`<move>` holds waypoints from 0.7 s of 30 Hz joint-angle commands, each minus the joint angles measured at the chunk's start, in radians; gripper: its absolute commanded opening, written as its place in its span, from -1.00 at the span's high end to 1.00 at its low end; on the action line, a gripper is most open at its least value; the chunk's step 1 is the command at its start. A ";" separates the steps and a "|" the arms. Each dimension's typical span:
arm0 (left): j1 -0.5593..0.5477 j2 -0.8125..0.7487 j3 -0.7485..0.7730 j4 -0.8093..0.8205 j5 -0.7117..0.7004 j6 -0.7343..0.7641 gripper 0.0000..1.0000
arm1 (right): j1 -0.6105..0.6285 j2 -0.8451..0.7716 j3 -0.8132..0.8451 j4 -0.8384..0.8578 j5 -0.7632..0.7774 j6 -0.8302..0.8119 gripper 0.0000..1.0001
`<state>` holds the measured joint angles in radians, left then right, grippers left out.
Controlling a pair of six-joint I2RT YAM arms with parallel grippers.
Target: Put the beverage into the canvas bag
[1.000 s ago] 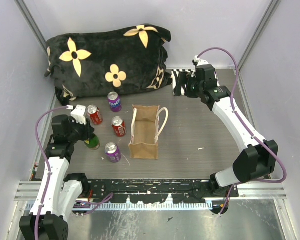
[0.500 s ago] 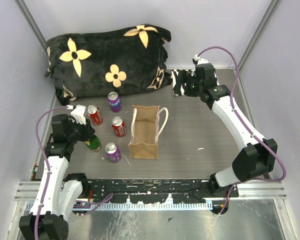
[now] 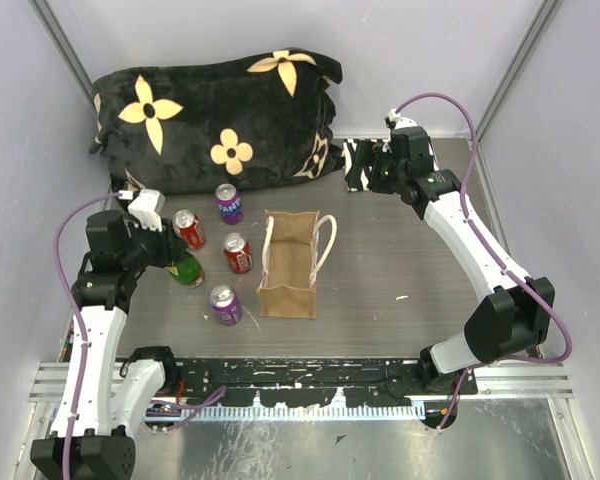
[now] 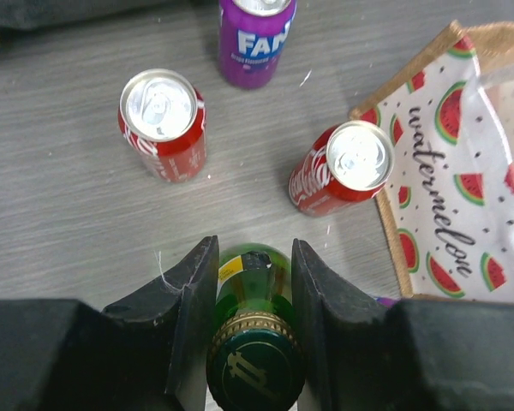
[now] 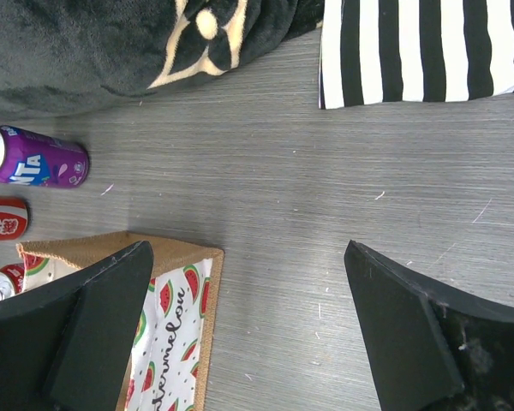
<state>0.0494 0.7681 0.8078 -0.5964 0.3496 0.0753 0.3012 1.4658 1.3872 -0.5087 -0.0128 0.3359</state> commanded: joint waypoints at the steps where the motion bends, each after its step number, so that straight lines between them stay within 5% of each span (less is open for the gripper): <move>1: -0.013 0.017 0.118 0.072 0.057 -0.064 1.00 | 0.003 -0.024 0.004 0.047 -0.008 0.012 -1.00; 21: -0.139 0.401 0.553 0.211 0.084 -0.152 1.00 | 0.003 -0.038 -0.038 0.073 -0.037 0.023 -1.00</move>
<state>-0.0669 1.0931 1.2179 -0.5762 0.3923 -0.0238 0.3012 1.4658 1.3495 -0.4866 -0.0311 0.3477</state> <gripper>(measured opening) 0.410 0.998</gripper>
